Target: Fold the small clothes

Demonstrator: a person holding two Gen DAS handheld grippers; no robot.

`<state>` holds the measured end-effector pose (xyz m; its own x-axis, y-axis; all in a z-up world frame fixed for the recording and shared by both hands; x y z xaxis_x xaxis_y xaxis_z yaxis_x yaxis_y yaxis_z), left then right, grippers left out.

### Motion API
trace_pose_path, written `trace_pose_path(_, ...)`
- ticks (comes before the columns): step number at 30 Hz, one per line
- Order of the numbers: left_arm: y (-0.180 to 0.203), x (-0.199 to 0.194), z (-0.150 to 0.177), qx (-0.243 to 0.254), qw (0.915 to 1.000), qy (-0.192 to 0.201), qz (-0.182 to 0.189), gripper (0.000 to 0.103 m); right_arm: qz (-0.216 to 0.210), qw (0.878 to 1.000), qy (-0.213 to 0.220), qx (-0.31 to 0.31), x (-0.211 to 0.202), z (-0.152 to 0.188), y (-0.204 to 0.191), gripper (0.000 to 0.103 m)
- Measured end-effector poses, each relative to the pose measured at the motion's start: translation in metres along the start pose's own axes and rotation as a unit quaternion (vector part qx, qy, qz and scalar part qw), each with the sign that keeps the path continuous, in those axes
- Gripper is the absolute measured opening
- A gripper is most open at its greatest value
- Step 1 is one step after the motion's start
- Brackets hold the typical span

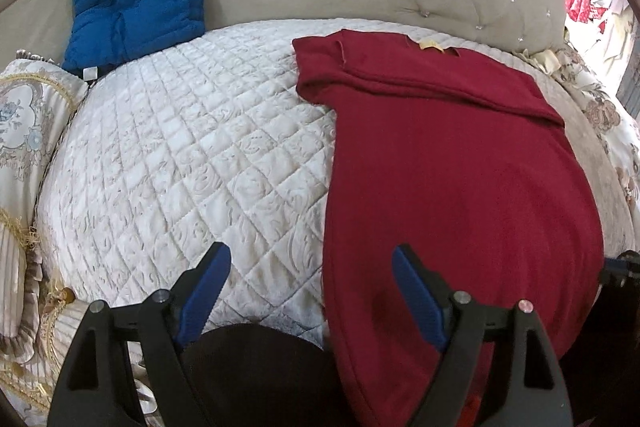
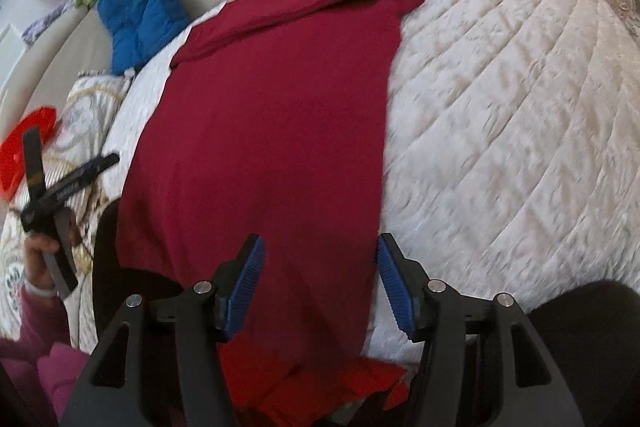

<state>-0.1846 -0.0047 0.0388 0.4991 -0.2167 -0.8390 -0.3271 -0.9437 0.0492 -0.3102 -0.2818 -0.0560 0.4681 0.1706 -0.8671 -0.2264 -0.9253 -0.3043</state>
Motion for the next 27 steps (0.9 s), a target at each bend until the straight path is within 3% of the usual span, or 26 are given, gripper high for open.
trace_pose_path(6, 0.004, 0.000, 0.004, 0.009, 0.9999, -0.005, -0.003, 0.086, -0.009, 1.000, -0.027, 0.001, 0.007, 0.016, 0.001, 0.038)
trace_pose_path(21, 0.005, 0.017, 0.021, 0.005, 0.9980, -0.054, 0.032, 0.086, -0.019, 0.995, -0.101, -0.015, 0.032, 0.044, -0.017, 0.041)
trace_pose_path(27, 0.007, 0.026, 0.031, 0.008, 0.9961, -0.076, 0.045, 0.086, -0.015, 0.994, -0.105, -0.018, 0.036, 0.046, -0.017, 0.039)
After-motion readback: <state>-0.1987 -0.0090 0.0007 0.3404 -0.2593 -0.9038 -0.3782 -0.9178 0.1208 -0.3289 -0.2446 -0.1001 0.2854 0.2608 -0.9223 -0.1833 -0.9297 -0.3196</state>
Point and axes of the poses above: each gripper's, at about its wrist camera, not at the fingertips, and x roughly the way its jaws point, y to its right, z to its underside, the point moved 5 cm from there along x, roughly the way its jaws point, and after that the axes turned 5 degrees about z, right-handed, at the moved point
